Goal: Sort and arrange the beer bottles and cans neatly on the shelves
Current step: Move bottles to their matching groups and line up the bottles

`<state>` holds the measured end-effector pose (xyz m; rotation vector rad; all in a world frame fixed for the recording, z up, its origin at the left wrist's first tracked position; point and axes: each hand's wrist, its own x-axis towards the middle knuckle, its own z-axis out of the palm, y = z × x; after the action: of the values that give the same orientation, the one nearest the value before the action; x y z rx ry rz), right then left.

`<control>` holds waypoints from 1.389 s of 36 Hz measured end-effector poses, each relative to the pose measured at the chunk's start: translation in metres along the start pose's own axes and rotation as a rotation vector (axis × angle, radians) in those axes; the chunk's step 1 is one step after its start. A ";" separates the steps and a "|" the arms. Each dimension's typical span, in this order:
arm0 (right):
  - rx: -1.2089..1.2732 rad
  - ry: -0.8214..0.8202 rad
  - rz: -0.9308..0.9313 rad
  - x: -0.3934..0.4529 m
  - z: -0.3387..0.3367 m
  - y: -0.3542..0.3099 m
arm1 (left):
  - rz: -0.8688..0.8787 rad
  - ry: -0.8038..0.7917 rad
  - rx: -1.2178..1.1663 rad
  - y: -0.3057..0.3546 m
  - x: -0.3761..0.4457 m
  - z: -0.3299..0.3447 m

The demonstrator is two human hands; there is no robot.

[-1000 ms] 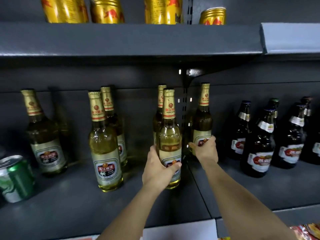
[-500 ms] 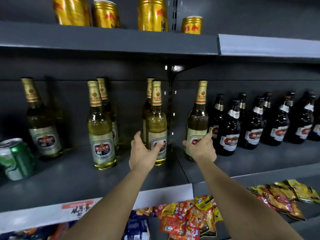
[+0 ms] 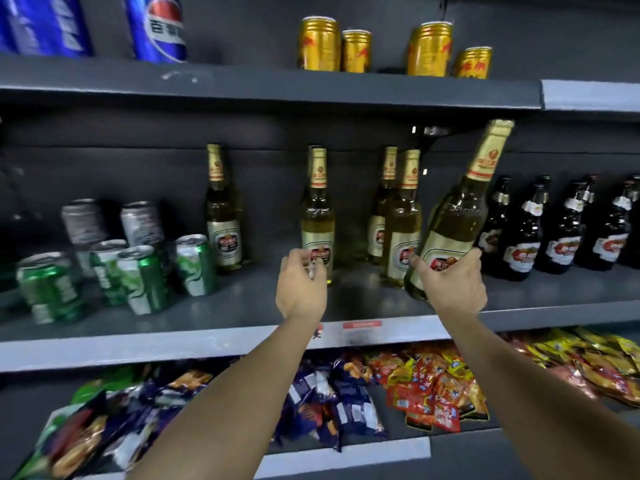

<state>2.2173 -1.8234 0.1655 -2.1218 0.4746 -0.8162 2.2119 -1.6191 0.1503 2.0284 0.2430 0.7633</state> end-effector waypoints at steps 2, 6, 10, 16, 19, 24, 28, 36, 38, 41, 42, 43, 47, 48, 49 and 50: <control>0.029 -0.027 -0.016 -0.023 0.011 -0.017 | -0.001 0.006 0.007 -0.013 0.004 -0.018; 0.073 -0.131 -0.052 -0.067 0.040 -0.050 | -0.040 0.007 0.023 -0.042 0.013 -0.048; 0.072 -0.248 -0.063 -0.100 0.072 -0.080 | -0.043 0.011 0.014 -0.065 0.026 -0.071; 0.073 -0.365 -0.129 -0.121 0.120 -0.110 | 0.031 0.099 0.166 -0.082 0.057 -0.096; 0.049 -0.401 -0.157 -0.123 0.140 -0.122 | 0.112 0.100 0.337 -0.088 0.078 -0.113; 0.027 -0.398 -0.155 -0.127 0.168 -0.141 | 0.226 0.047 0.634 -0.098 0.115 -0.142; -0.005 -0.380 -0.131 -0.134 0.187 -0.149 | 0.234 -0.165 0.866 -0.101 0.149 -0.153; -0.123 -0.300 -0.124 -0.145 0.213 -0.159 | 0.141 -0.550 1.010 -0.111 0.187 -0.151; -0.126 -0.285 -0.120 -0.148 0.217 -0.161 | 0.145 -0.560 0.949 -0.116 0.191 -0.152; -0.145 -0.276 -0.120 -0.151 0.221 -0.164 | 0.158 -0.540 0.876 -0.116 0.192 -0.154; -0.153 -0.275 -0.123 -0.151 0.221 -0.164 | 0.155 -0.535 0.882 -0.114 0.193 -0.155; -0.157 -0.276 -0.126 -0.151 0.222 -0.164 | 0.152 -0.532 0.896 -0.112 0.194 -0.156; -0.142 -0.301 -0.146 -0.149 0.222 -0.161 | 0.101 -0.522 0.923 -0.110 0.200 -0.163; -0.128 -0.308 -0.152 -0.149 0.222 -0.159 | 0.086 -0.524 0.922 -0.112 0.202 -0.164; -0.112 -0.320 -0.161 -0.150 0.222 -0.156 | 0.076 -0.532 0.918 -0.113 0.205 -0.165; -0.098 -0.339 -0.173 -0.151 0.222 -0.153 | 0.069 -0.545 0.914 -0.113 0.207 -0.165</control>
<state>2.2703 -1.5222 0.1215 -2.3576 0.1564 -0.5180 2.2894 -1.3481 0.2064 3.0237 0.2222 0.0758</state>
